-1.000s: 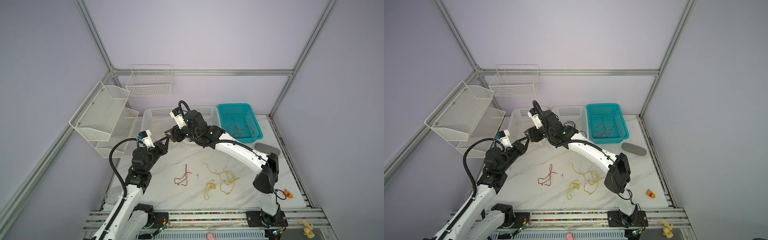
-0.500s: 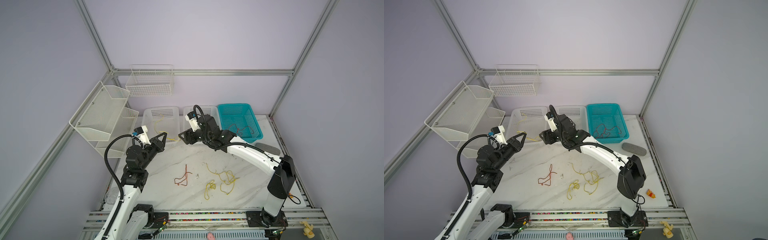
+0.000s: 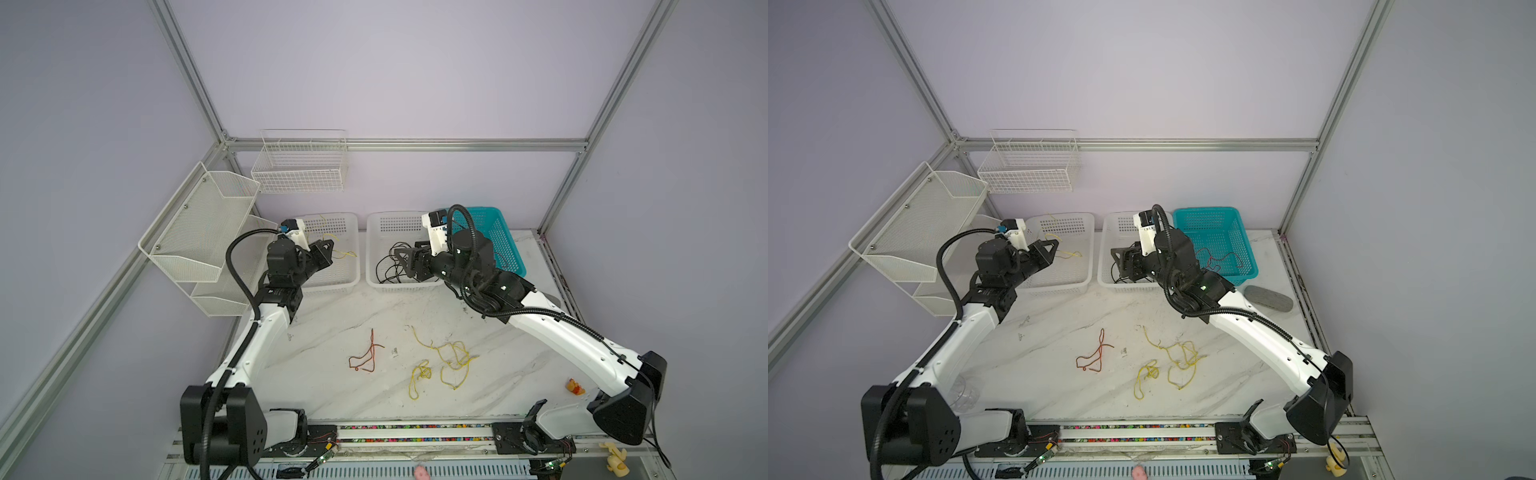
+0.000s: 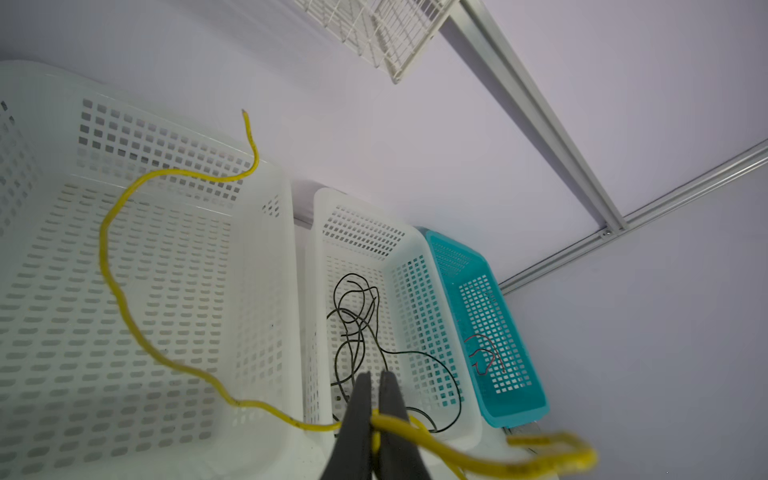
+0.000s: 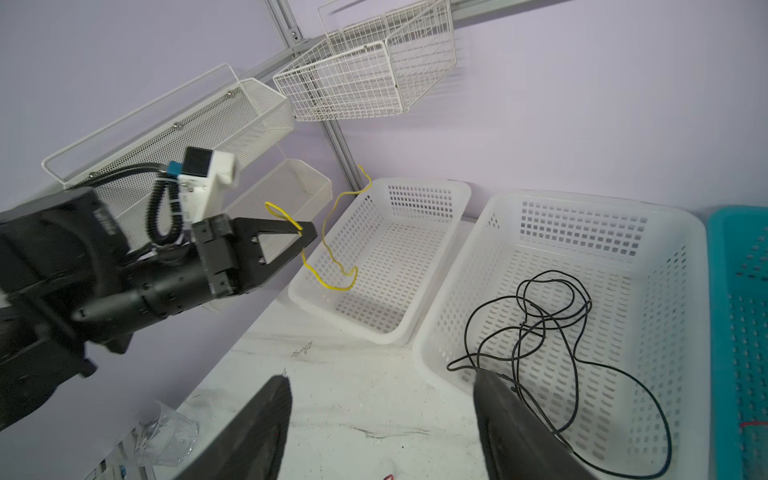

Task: Untangle the cables
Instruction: 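Place the yellow wire in the white basket with the left gripper while the right withdraws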

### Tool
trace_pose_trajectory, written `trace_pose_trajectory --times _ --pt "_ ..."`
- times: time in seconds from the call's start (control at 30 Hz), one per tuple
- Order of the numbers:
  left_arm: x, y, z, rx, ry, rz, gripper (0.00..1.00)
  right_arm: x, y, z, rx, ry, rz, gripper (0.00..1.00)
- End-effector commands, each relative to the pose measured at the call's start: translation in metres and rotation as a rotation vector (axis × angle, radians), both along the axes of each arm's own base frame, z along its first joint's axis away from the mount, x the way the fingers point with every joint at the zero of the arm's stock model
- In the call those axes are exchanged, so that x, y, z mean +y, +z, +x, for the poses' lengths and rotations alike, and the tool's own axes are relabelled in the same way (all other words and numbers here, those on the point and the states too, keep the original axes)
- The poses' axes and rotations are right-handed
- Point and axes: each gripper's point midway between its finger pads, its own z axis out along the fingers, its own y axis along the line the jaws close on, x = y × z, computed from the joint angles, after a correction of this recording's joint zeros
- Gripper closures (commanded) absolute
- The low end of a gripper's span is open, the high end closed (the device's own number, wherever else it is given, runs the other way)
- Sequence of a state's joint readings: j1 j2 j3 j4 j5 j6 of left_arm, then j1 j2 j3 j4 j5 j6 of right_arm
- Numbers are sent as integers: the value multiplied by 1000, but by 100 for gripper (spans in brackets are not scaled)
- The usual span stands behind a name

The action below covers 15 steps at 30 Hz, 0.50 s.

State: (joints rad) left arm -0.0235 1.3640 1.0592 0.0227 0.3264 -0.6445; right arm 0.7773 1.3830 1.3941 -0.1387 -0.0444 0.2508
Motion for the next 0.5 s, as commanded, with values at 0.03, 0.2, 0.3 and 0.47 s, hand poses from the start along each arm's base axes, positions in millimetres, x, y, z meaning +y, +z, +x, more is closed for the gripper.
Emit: trace_pose_trajectory --times 0.03,0.2,0.3,0.47 --pt "8 -3 40 13 -18 49 100 -16 15 -14 -26 -17 32 28" --pt "8 -36 61 84 -71 55 100 -32 15 -28 -31 -26 17 27" --pt "17 -57 69 128 -68 46 100 -37 9 -34 -21 -19 2 28" --pt "25 -75 75 191 -77 21 100 -39 -7 -42 2 -9 -24 28"
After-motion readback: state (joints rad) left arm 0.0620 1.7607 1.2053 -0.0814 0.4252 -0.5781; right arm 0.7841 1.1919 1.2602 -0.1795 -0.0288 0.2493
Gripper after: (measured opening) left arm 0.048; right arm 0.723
